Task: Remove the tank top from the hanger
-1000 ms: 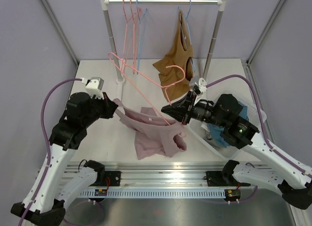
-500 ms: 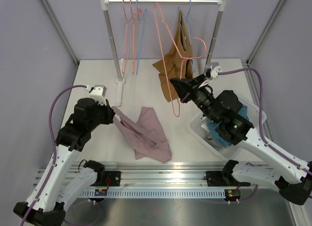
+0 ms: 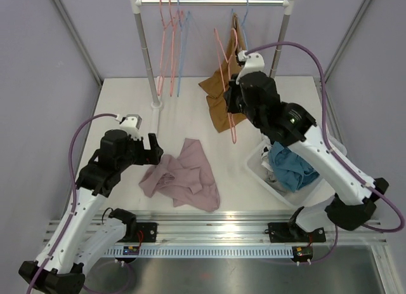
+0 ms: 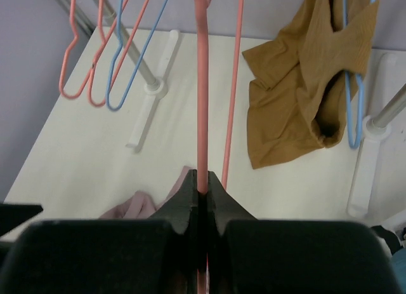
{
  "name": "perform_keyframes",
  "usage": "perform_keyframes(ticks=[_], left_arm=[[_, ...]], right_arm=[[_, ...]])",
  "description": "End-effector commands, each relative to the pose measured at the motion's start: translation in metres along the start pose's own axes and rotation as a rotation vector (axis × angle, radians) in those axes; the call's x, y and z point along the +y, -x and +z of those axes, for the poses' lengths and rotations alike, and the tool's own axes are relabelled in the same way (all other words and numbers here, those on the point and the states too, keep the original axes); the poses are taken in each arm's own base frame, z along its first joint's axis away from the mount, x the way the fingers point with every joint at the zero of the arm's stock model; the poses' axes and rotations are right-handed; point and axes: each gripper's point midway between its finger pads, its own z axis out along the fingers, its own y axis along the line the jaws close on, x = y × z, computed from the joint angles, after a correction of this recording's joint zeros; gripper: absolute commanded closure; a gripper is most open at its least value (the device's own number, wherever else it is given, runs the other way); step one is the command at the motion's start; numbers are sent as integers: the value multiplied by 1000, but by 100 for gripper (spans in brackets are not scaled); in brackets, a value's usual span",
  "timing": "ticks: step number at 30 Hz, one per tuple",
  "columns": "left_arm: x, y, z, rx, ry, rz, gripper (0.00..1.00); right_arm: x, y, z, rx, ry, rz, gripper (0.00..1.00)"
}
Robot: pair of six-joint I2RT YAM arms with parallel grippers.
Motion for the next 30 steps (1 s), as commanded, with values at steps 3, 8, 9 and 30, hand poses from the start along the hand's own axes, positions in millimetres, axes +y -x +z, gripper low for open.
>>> perform_keyframes(ticks=[3, 8, 9, 30], left_arm=[[18, 15, -12, -115, 95, -5, 1], [23, 20, -20, -162, 123, -7, 1], [23, 21, -21, -166, 122, -5, 1], [11, 17, -17, -141, 51, 7, 1]], right_arm=[[-21, 48, 33, 15, -22, 21, 100], [-21, 74, 85, 25, -16, -23, 100], [-30, 76, 94, 30, -26, -25, 100], [-63, 53, 188, 58, 45, 36, 87]])
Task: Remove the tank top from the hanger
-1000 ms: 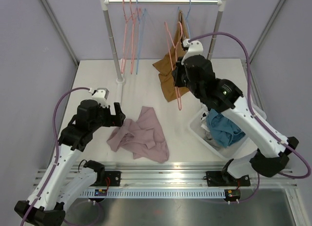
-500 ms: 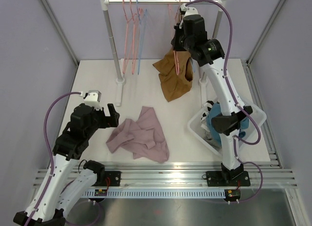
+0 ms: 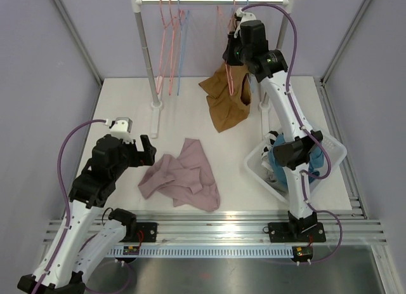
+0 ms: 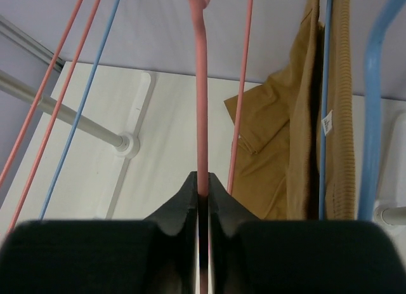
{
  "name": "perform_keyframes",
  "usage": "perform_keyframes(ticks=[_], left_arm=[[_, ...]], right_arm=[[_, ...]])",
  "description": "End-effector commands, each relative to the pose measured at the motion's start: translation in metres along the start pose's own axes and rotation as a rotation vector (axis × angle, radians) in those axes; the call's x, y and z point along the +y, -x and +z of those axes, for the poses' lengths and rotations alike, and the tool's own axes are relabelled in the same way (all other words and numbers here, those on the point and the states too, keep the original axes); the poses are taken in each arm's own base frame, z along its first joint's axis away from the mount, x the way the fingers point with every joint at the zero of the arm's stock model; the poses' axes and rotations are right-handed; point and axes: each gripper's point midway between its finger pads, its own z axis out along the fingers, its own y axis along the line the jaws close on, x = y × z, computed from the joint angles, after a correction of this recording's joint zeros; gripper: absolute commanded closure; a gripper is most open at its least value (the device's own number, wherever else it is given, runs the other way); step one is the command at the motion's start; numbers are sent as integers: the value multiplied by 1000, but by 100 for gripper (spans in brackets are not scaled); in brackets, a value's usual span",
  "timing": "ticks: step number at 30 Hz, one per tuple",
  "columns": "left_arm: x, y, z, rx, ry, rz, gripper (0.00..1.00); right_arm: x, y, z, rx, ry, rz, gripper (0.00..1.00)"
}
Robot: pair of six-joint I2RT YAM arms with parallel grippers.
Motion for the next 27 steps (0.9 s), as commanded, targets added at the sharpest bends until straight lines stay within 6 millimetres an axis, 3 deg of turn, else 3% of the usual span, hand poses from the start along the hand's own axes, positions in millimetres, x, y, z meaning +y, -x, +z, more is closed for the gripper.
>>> perform_keyframes(ticks=[1, 3, 8, 9, 10, 11, 12, 13, 14, 16, 17, 19, 20, 21, 22, 23, 24, 25, 26, 27], left_arm=[[-4, 5, 4, -17, -23, 6, 1], [-1, 6, 5, -20, -5, 1, 1], [2, 9, 2, -41, 14, -12, 1], [4, 9, 2, -43, 27, -14, 1], [4, 9, 2, -42, 31, -19, 1], [4, 9, 3, -40, 28, -20, 1], [3, 7, 4, -35, 25, -23, 1], [2, 6, 7, -22, 25, -31, 1], [-1, 6, 8, -12, 12, -38, 1], [-5, 3, 12, 23, 3, -63, 1], [-8, 3, 17, 53, 0, -70, 1], [-12, -7, 21, 119, 14, -107, 1], [-20, -16, 26, 162, 8, -95, 1], [-26, -21, 29, 181, 4, -90, 1], [-45, -29, 29, 205, -26, -86, 1], [-45, -36, 38, 220, 24, -69, 1], [-52, -45, 42, 243, 30, -60, 1], [-64, -56, 46, 277, 21, -62, 1], [-68, -64, 50, 295, 27, -54, 1], [-74, -77, 62, 327, 38, -40, 1]], right_arm=[[16, 4, -19, 2, 48, -10, 79], [27, 12, -35, -19, 74, -23, 73], [52, 9, -70, -14, 117, -90, 42], [62, 15, -88, -33, 141, -100, 36], [64, 4, -90, -5, 143, -116, 29], [68, 2, -95, -4, 151, -126, 7], [74, -4, -109, 4, 167, -136, 1], [76, -6, -115, 7, 177, -140, 1], [78, 0, -134, -13, 195, -136, 1], [79, -19, -143, 38, 219, -124, 0], [78, -16, -163, 27, 227, -117, 1], [68, -40, -172, 85, 214, -108, 1], [66, -35, -196, 56, 230, -102, 1], [61, -62, -196, 118, 233, -105, 1], [59, -68, -206, 124, 242, -101, 0], [58, -61, -234, 71, 270, -93, 0], [53, -87, -235, 122, 278, -88, 0], [51, -93, -245, 119, 293, -73, 0], [51, -84, -272, 48, 328, -62, 0], [48, -105, -274, 85, 341, -53, 1]])
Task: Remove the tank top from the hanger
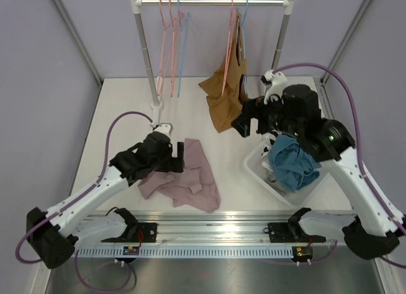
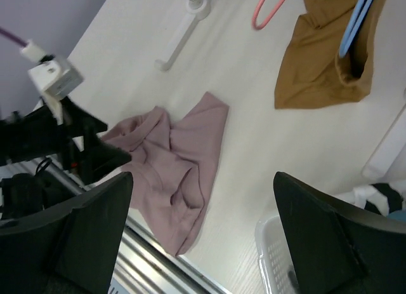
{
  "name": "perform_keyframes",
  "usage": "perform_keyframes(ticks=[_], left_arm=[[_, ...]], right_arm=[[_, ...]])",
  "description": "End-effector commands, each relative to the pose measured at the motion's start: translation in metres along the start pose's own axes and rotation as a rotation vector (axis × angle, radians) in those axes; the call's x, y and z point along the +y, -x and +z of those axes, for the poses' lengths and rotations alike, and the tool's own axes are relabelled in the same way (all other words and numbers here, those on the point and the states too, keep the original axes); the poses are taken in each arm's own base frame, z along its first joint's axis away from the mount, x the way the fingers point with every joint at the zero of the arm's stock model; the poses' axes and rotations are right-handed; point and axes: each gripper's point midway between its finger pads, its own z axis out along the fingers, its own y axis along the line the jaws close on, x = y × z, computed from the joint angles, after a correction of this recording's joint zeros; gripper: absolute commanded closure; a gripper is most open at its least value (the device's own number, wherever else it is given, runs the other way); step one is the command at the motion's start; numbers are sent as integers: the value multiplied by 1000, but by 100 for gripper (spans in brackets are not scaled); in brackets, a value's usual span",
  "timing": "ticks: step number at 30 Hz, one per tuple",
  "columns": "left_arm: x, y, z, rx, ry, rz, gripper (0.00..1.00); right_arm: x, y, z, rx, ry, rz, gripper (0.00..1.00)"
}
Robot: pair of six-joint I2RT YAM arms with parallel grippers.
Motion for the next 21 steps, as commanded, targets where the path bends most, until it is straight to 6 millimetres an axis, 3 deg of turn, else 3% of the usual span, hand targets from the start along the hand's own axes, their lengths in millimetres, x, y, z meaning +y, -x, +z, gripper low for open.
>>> perform_keyframes(ticks=[1, 2, 3, 8, 13, 15, 17, 18, 19, 21], left_arm=[[-14, -7, 28, 4, 69, -69, 1], [-23, -12, 34, 3, 61, -50, 1], [-25, -22, 46, 35, 81, -38, 1], [-43, -64, 85, 114, 90, 5, 1], [-41, -108, 115, 206, 155, 61, 1], [-40, -119, 123, 221, 162, 67, 16], [-43, -132, 131, 249, 142, 69, 40], [-41, -137, 132, 257, 148, 62, 81], [-41, -139, 132, 256, 149, 60, 90], [-45, -135, 129, 238, 129, 56, 100]], right_arm=[[17, -18, -34, -56, 112, 39, 1], [23, -16, -57, -109, 150, 35, 1], [26, -32, -59, -83, 189, 40, 0], [57, -45, -118, -184, 393, 20, 1], [68, -50, -150, -225, 469, 32, 1], [74, -51, -162, -239, 508, 25, 1], [75, -51, -169, -256, 517, 20, 0], [75, -51, -171, -261, 517, 19, 1], [74, -51, -171, -262, 512, 16, 0], [71, -50, -175, -275, 496, 14, 1]])
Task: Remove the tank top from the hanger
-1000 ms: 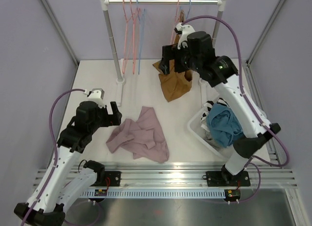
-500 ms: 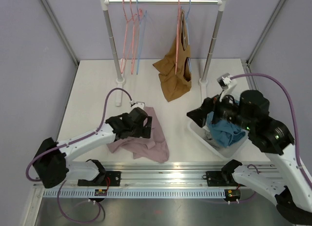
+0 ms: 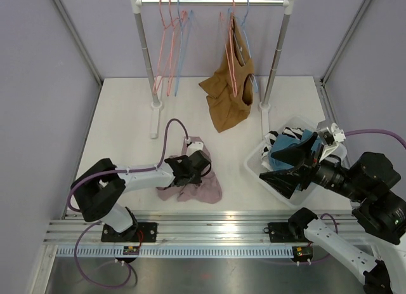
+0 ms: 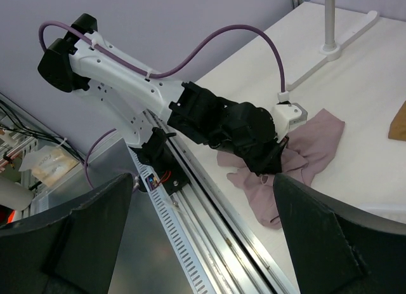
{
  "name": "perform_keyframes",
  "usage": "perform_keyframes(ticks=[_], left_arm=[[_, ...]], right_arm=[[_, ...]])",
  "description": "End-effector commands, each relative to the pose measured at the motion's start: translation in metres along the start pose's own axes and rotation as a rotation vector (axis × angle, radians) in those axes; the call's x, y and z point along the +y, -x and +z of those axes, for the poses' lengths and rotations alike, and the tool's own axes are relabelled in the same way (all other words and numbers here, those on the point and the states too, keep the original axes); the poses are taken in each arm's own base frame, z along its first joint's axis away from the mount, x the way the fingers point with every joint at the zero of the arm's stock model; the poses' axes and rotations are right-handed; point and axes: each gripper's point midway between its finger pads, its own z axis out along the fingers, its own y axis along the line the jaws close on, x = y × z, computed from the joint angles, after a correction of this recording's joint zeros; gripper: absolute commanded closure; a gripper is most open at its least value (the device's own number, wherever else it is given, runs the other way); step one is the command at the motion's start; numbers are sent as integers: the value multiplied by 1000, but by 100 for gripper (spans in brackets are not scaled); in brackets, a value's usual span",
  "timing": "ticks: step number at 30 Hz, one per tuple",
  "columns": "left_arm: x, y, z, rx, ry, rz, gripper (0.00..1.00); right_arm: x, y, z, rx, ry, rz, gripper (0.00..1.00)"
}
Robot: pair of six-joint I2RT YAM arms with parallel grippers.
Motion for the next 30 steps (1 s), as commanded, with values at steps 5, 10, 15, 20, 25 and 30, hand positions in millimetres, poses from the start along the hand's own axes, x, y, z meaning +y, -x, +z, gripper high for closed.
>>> perform_keyframes(ticks=[5, 10, 15, 20, 25, 30], left_arm=[[-10, 2, -28, -63, -73, -2, 100], [-56, 65, -121, -280, -274, 40, 100], [-106, 89, -193, -350, -460, 186, 100], [-175, 114, -251, -398, -702, 305, 100], [-228, 153, -282, -492, -805, 385, 100], [-289, 187, -270, -561, -818, 444, 100]], right_arm=[[3, 11, -11, -52, -20, -21, 1], [-6, 23, -25, -123, -112, -24, 0], [-29, 46, -50, -252, -311, 34, 1], [-36, 73, -85, -400, -427, 35, 1], [-28, 99, -123, -541, -474, 15, 1], [-22, 111, -149, -576, -520, -7, 1]])
